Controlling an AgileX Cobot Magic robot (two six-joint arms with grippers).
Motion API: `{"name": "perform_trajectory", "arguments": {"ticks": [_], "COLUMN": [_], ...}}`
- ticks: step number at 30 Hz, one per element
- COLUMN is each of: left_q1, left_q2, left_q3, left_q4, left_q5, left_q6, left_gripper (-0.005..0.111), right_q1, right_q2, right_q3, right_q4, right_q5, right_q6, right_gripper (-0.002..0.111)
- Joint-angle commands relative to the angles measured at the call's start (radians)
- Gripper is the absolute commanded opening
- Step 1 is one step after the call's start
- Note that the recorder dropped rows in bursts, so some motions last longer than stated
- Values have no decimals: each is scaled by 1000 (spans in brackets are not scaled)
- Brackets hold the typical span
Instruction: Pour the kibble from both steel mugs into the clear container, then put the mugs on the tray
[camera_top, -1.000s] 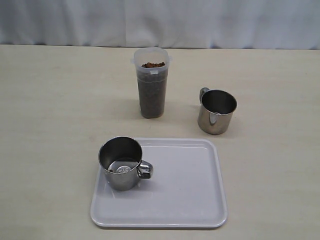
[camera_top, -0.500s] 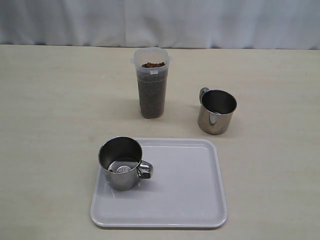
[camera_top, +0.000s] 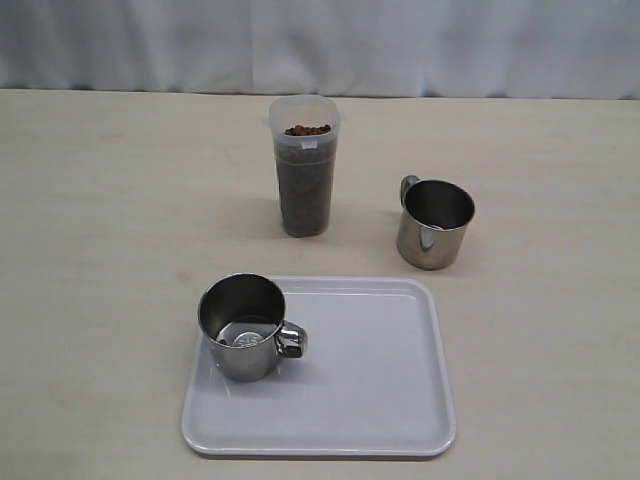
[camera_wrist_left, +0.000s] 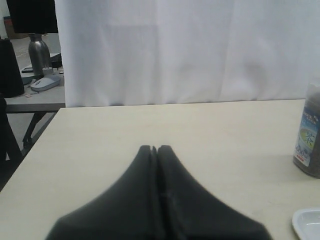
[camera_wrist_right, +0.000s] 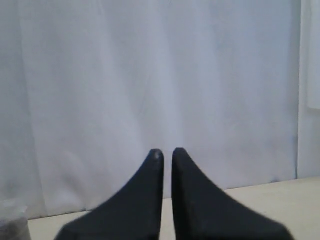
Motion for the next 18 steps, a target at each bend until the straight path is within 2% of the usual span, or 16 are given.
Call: {"name": "perform_trajectory", "arguments": {"ticks": [1, 4, 6, 9, 11, 13, 16, 18], "left_q1": [-5, -5, -5, -5, -5, -5, -5, -5], "left_q2": [-3, -3, -3, -3, -3, -3, -3, -3], "left_q3": [3, 3, 3, 3, 3, 3, 3, 3], "left_q4": [-6, -5, -3, -3, -3, -3, -3, -3], "left_q5": [-7, -11, -16, -13, -13, -13, -13, -13], "left_q6": [4, 4, 4, 4, 4, 4, 4, 4], "left_gripper": [0, 0, 0, 0, 0, 0, 0, 0], "right_q1": [4, 4, 4, 4, 4, 4, 4, 4], "right_q2": [25, 152, 287, 525, 697, 883, 1149, 1307], "right_q3": [2, 2, 2, 2, 0, -53, -150, -230], "right_q4": [15, 10, -74, -429, -635, -695, -746, -844], "right_q5": [-52, -109, -182, -378, -522, -593, -595, -620], "right_q6": [27, 87, 176, 424, 446, 446, 430, 430], "right_gripper": [5, 5, 8, 19, 28, 44, 72, 88]}}
